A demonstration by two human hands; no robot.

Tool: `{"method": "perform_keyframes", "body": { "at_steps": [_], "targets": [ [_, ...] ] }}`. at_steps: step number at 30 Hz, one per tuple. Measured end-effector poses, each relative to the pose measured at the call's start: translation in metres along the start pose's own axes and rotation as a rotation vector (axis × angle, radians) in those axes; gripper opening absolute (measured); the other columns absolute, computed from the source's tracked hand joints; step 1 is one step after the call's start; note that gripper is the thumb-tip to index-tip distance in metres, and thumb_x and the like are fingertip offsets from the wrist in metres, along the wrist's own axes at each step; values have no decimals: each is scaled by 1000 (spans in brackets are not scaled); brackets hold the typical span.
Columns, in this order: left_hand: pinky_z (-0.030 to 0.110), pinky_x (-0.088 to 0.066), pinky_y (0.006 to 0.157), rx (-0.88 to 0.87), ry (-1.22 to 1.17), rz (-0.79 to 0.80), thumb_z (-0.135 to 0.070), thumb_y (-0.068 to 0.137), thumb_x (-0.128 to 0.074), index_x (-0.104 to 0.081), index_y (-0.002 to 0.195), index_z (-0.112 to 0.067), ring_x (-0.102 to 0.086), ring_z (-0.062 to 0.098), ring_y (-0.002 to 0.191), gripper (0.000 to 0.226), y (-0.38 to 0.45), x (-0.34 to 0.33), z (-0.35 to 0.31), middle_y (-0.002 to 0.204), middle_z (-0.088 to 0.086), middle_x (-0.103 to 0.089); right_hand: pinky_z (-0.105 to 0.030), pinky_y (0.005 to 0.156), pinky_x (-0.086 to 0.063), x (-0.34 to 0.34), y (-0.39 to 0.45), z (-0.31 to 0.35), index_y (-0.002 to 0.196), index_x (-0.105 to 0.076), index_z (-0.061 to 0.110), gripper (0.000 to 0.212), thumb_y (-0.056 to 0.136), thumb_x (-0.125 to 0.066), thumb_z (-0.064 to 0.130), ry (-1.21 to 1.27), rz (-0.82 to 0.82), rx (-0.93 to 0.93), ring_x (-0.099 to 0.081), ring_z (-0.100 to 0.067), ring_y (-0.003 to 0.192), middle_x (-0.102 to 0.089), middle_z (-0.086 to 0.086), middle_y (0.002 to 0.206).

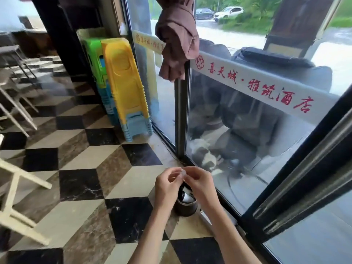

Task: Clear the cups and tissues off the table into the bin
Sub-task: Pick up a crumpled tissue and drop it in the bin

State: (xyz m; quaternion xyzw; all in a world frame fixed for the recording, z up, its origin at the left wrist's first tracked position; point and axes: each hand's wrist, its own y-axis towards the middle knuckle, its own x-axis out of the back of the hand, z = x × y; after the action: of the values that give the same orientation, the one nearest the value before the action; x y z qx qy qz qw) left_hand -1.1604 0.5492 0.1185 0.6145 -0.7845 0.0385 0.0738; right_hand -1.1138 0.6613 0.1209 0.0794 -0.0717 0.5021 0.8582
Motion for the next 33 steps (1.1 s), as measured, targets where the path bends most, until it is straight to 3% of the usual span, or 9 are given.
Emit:
{"method": "perform_keyframes", "body": {
  "at_steps": [6,9,12,15,20,24,28,31,33],
  "targets": [
    [17,-55,75,47,-18,49,-21,86,-75,-76,96,-17,-71,5,84,10,85,-53,21,88,-2,-77,-47,82,-59,18,89,-35,92,-78,17,12,83,-72,13,15,-36,-65,-75,-15,82,-80,1,85],
    [15,-54,74,91,6,56,-23,85,-76,-75,94,-23,-70,2,85,9,137,-79,31,88,-6,-77,-40,85,-60,26,144,-53,88,-73,35,21,83,-73,15,29,-21,-111,-74,-6,84,-79,9,85],
    [16,-55,77,106,50,81,-21,85,-75,-75,95,-27,-70,0,88,12,176,-97,37,91,-8,-76,-38,85,-61,33,185,-65,86,-71,41,25,83,-73,16,38,7,-165,-75,-5,85,-79,11,86],
    [11,-53,74,112,77,90,-21,85,-75,-71,88,-38,-70,-3,87,18,213,-116,49,91,-17,-75,-39,86,-61,37,228,-82,88,-70,37,27,82,-72,11,32,24,-235,-74,-5,86,-79,7,88],
    [23,-57,80,175,87,118,-22,88,-73,-74,102,-22,-72,4,90,14,262,-140,91,93,-6,-77,-38,87,-60,30,277,-127,103,-75,21,23,84,-70,9,-2,22,-307,-74,-6,90,-79,6,94],
    [17,-55,75,298,60,155,-23,87,-74,-74,100,-27,-72,3,88,14,282,-158,161,92,-11,-77,-32,84,-60,15,297,-196,102,-75,19,23,83,-68,8,-35,23,-418,-74,-6,90,-79,5,94],
    [13,-53,68,416,63,160,-15,83,-78,-76,87,-35,-73,4,83,20,285,-171,261,88,-12,-78,-19,72,-53,-13,295,-289,89,-74,29,21,83,-69,10,-82,30,-534,-71,1,82,-77,14,84],
    [19,-55,70,532,75,168,-16,80,-79,-77,86,-33,-74,8,83,18,281,-180,344,88,-8,-78,-25,73,-56,-35,289,-364,85,-73,30,22,81,-70,8,-87,38,-650,-71,-1,78,-77,15,81],
    [25,-55,73,581,90,183,-21,80,-80,-77,89,-30,-74,11,84,13,278,-184,395,88,-4,-78,-22,71,-53,-49,284,-411,77,-69,37,27,81,-71,11,-92,34,-699,-69,2,77,-75,24,81]
  ]
}}
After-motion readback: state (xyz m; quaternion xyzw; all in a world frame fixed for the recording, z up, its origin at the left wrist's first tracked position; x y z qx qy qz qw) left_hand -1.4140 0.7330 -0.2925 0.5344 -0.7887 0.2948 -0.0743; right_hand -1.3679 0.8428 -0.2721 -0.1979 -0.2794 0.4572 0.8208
